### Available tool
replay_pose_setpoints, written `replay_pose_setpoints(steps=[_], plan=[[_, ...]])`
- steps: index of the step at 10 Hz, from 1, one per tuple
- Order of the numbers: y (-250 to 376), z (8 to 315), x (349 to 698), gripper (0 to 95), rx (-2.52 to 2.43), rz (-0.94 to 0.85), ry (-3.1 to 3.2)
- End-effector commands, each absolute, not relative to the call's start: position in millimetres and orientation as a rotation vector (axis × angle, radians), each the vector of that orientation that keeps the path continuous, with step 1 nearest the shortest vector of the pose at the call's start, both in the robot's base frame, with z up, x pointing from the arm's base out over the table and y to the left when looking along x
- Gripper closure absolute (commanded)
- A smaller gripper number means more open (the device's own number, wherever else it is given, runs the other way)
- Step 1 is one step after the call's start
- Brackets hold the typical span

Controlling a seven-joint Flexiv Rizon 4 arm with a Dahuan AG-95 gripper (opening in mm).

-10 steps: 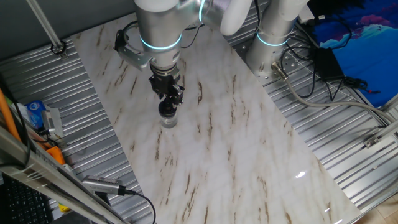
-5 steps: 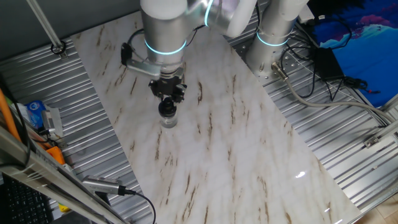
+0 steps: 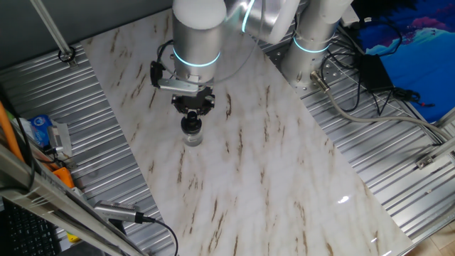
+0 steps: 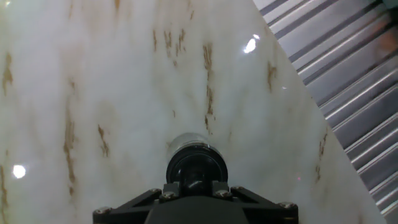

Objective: Screw the lid onto the jar

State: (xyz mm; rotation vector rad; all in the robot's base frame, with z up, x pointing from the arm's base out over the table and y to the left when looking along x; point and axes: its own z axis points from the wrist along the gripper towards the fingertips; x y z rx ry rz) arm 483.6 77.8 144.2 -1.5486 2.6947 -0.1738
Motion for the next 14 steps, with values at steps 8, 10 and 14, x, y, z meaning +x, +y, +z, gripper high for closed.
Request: replay_pose_setpoints(steps=[8,10,14], plan=[[77.1,146.1,482.0,95.0,-1.395,0.005,2.801],[77.0,146.0,482.0,95.0,-1.369,0.004,2.814],[76.5,144.7,482.3,95.0,-1.337,0.001,2.818]])
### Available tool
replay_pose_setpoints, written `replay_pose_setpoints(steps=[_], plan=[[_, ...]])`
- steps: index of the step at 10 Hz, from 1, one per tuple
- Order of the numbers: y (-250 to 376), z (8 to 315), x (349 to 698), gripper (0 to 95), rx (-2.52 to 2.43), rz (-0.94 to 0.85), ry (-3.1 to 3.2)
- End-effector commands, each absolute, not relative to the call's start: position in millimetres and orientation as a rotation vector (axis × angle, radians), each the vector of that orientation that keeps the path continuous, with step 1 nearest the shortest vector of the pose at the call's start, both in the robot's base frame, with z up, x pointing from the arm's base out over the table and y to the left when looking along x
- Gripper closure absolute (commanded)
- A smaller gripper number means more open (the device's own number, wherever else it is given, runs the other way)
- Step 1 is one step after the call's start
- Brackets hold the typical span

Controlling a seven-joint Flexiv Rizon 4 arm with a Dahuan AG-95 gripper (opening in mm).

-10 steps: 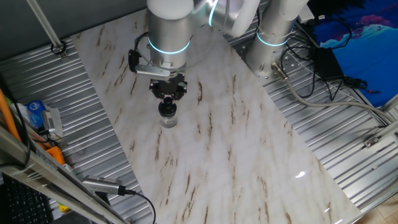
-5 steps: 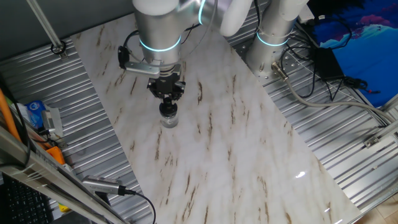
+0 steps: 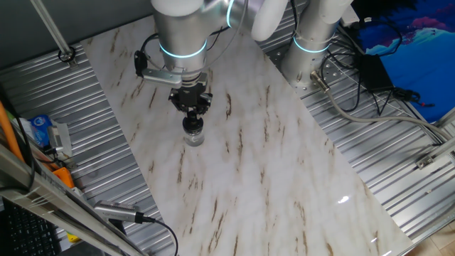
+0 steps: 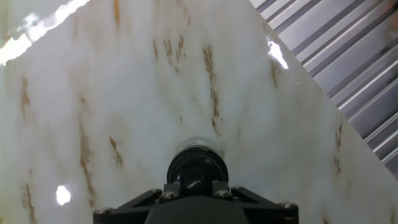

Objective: Screw the lid onto the jar

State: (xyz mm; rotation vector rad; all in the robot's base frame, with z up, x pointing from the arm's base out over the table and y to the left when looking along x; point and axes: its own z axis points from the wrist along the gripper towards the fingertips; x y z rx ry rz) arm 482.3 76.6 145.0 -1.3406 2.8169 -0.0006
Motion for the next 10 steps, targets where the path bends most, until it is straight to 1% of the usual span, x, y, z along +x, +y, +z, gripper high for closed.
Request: replay_pose_setpoints(steps=[1,4,5,6,7,9,10], plan=[[76.5,144.7,482.3,95.0,-1.339,0.0,2.818],[76.5,144.7,482.3,95.0,-1.368,-0.014,2.809],[76.5,144.8,482.2,57.0,-1.39,-0.012,2.797],[76.4,145.4,481.8,57.0,-1.393,-0.012,2.795],[76.4,145.5,481.7,38.0,-1.402,-0.014,2.787],[76.4,145.5,481.7,38.0,-1.416,-0.009,2.77],[76.7,146.6,481.4,19.0,-1.419,-0.013,2.771]])
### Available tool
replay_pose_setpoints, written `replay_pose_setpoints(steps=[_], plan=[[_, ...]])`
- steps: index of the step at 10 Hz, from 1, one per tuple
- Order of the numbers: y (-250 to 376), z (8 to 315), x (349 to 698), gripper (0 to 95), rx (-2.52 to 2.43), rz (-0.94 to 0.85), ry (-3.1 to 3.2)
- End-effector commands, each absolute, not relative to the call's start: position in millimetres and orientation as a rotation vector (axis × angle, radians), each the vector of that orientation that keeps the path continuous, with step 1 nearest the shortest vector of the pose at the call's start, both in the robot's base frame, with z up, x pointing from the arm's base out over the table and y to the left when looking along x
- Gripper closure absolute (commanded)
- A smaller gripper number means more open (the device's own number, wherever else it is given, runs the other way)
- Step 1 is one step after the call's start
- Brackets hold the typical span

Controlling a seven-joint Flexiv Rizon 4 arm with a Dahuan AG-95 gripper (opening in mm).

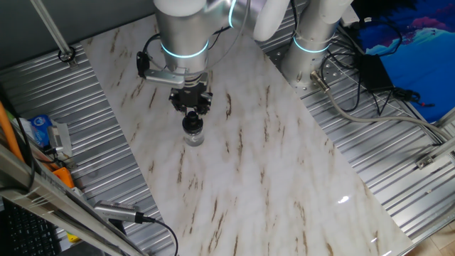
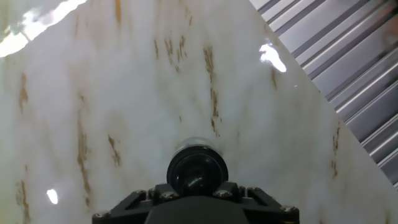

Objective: Screw the lid onto the jar

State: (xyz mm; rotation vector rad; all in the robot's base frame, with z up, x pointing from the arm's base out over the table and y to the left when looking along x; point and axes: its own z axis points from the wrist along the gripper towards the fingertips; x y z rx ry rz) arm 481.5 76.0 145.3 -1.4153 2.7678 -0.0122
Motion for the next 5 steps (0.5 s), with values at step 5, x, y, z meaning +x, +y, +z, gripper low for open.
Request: replay_pose_setpoints(steps=[5], plan=[[84.8,156.2,483.5,38.0,-1.518,-0.073,2.73]])
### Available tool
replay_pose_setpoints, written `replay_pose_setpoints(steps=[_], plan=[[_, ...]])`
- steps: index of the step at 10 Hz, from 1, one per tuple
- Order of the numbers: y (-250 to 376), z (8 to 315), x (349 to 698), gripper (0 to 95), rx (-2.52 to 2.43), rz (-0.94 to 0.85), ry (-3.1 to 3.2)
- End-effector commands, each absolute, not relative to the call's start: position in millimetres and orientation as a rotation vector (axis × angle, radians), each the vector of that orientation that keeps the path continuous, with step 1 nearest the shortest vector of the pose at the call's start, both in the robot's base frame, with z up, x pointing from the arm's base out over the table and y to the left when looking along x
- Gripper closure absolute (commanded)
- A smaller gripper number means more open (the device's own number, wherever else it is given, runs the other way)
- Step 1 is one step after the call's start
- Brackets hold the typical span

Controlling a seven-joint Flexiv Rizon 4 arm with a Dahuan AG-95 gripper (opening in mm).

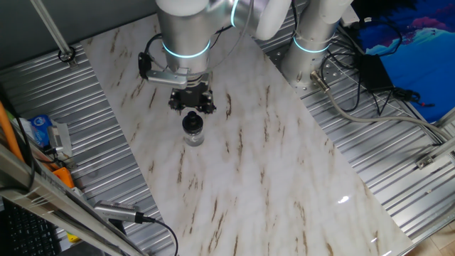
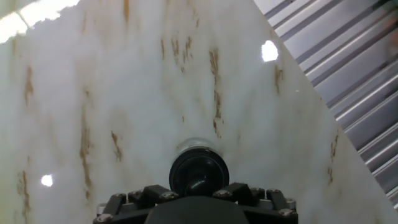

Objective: Screw the lid onto the jar

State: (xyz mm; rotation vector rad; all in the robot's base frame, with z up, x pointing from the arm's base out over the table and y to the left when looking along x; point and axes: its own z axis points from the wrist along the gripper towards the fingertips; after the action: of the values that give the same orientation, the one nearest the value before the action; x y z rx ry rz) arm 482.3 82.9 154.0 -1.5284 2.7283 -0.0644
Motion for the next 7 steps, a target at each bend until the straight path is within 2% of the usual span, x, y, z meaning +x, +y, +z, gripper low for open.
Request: replay_pose_setpoints(steps=[1,5,6,7], plan=[[86.0,158.9,482.9,38.0,-1.443,-0.088,2.743],[89.8,171.6,480.3,38.0,-1.578,-0.076,2.632],[89.2,172.5,480.3,19.0,-1.626,-0.047,2.583],[88.6,174.2,480.6,19.0,-1.673,-0.017,2.538]])
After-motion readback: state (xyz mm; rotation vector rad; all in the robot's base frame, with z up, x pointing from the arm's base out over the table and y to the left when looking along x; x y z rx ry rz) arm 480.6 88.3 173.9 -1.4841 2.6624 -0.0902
